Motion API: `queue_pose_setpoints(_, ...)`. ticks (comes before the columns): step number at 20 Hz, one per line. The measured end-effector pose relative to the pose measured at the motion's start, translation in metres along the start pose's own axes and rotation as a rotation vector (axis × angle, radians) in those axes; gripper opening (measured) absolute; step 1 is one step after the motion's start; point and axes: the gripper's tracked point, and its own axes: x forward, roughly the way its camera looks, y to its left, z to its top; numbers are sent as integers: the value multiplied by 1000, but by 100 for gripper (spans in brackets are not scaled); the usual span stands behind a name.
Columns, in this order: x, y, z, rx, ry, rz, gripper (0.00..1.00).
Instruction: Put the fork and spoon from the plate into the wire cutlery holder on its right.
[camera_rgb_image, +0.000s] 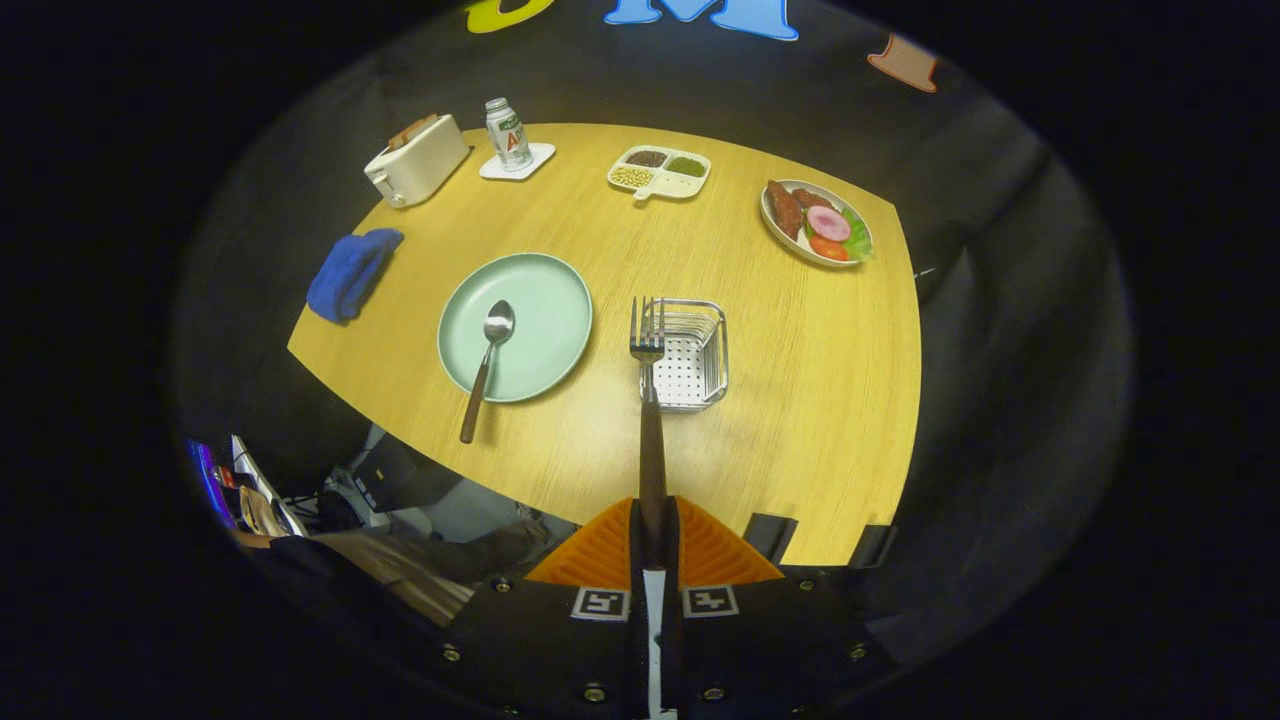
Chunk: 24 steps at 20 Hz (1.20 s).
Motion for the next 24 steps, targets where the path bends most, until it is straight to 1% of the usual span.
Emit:
queue_pose_setpoints(6,11,-14,-2,-5,100,6,5)
queue_pose_setpoints(11,26,-25,7,-28,188,-1,5)
queue_pose_setpoints(15,37,-25,12,-25,253,20,5)
queue_pose_setpoints(19,49,-29,17,-36,314,9,5)
queue_pose_setpoints(22,57,-31,25,-15,330,9,5)
queue_pose_setpoints(23,59,-31,28,-11,333,9,7)
queue_pose_setpoints(24,62,-33,31,-4,330,6,7)
